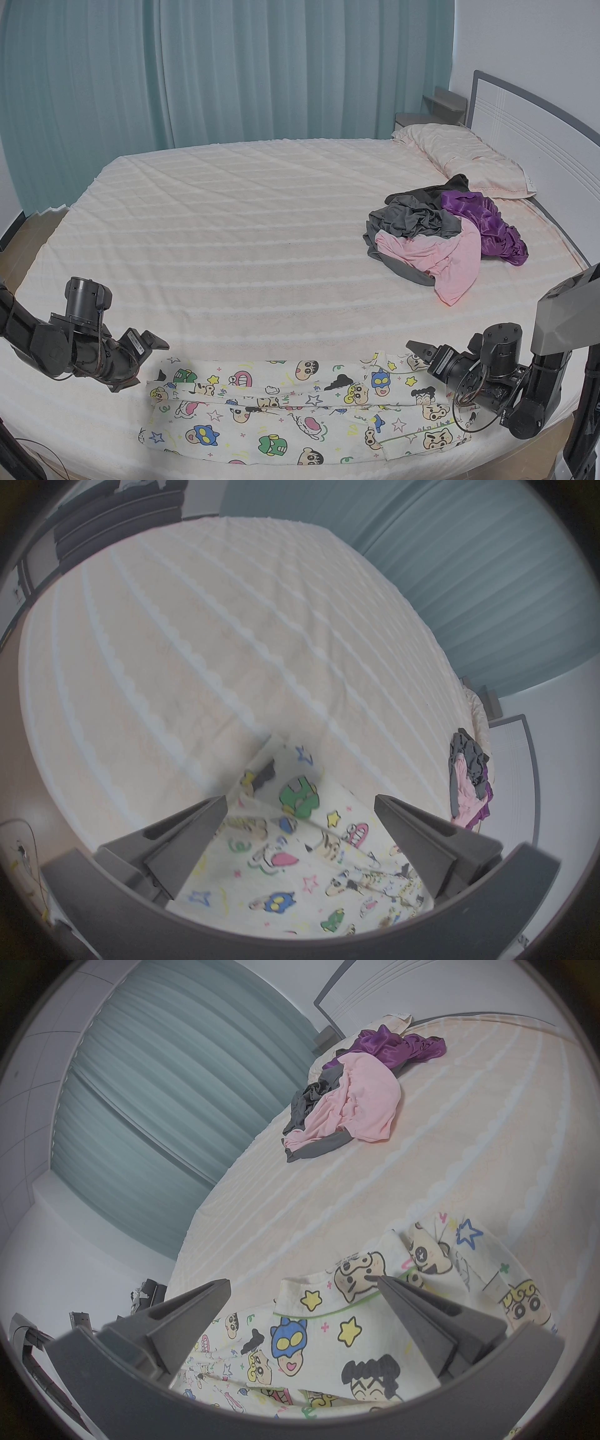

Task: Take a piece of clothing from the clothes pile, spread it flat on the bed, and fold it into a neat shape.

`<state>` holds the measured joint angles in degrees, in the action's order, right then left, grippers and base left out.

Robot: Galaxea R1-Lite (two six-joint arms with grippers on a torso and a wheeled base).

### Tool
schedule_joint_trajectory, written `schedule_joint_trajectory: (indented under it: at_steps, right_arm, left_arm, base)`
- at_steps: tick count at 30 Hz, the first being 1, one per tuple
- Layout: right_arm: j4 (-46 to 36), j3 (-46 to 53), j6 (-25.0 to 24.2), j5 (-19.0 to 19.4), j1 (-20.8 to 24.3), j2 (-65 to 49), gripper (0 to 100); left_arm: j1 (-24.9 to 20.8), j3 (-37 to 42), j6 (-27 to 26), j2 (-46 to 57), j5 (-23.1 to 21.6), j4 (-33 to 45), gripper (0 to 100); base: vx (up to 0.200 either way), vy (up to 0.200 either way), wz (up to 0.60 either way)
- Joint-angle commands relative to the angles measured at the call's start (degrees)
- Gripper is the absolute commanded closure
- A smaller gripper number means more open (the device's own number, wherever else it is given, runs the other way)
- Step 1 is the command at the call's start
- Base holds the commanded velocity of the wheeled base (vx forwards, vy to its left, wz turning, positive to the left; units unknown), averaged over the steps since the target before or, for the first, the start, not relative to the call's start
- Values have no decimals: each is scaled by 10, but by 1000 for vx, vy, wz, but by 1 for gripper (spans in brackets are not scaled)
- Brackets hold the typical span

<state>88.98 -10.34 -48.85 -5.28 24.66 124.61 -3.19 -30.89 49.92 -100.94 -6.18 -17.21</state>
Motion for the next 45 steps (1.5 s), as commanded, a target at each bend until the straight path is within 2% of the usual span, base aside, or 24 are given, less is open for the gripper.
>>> schedule_joint_trajectory:
  at_steps: [1,5,11,19,29,30,32,39,41,45]
  right_arm:
    - [3,7,1,1,5,1,0]
    - [3,9,1,1,4,1,0]
    - [3,17,-3,4,1,2,0]
    - [3,19,-2,4,4,10,0]
    - [4,23,-1,4,4,9,0]
    - [4,23,-1,4,4,9,0]
    - [4,23,0,3,4,9,0]
    - [4,23,1,3,5,10,0]
    - [4,23,1,3,7,10,0]
    - [4,22,1,2,7,9,0]
  left_arm:
    - [-43,13,32,15,-1,11,0]
    - [-102,24,81,-15,3,10,0]
    - [-151,25,134,-38,8,12,0]
    - [-158,0,156,-96,31,9,0]
    - [-153,-57,194,-137,36,12,0]
    - [-153,-60,194,-142,42,12,100]
    - [-153,-64,194,-146,57,13,100]
    - [-151,-58,193,-132,63,43,100]
    - [-156,-64,192,-93,62,93,100]
    - [-157,-72,189,-55,62,104,100]
  base:
    - [0,0,0]
    - [0,0,0]
    - [0,0,0]
    - [0,0,0]
    - [0,0,0]
    - [0,0,0]
    - [0,0,0]
    - [0,0,0]
    - [0,0,0]
    - [0,0,0]
